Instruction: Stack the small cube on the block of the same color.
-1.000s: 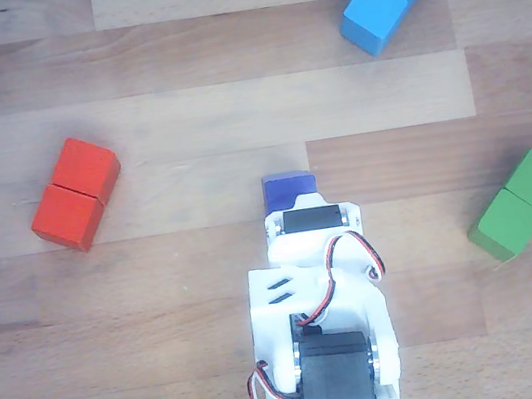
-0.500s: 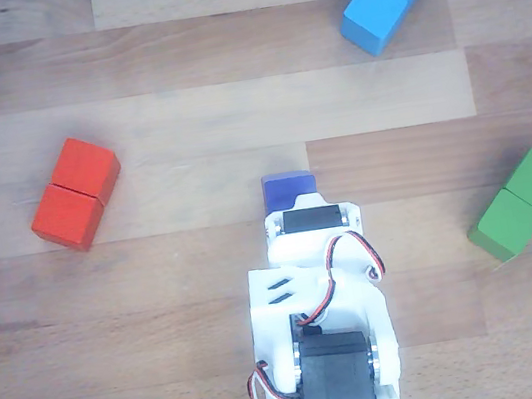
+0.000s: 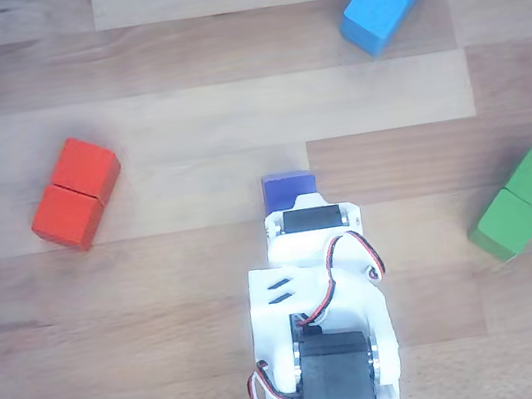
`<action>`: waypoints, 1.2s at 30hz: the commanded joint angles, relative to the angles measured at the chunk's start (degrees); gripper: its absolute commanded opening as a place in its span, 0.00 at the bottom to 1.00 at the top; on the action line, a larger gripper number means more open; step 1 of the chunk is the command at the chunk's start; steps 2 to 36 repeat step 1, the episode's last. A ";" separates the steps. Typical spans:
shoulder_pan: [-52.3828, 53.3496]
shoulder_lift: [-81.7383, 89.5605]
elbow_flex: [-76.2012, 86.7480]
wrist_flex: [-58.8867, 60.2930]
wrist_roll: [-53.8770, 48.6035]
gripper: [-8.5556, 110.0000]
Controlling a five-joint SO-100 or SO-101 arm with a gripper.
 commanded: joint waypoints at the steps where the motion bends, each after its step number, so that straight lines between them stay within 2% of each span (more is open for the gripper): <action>1: 0.09 1.67 -6.06 1.67 -0.26 0.07; 36: 0.09 1.67 -6.06 1.67 -0.26 0.07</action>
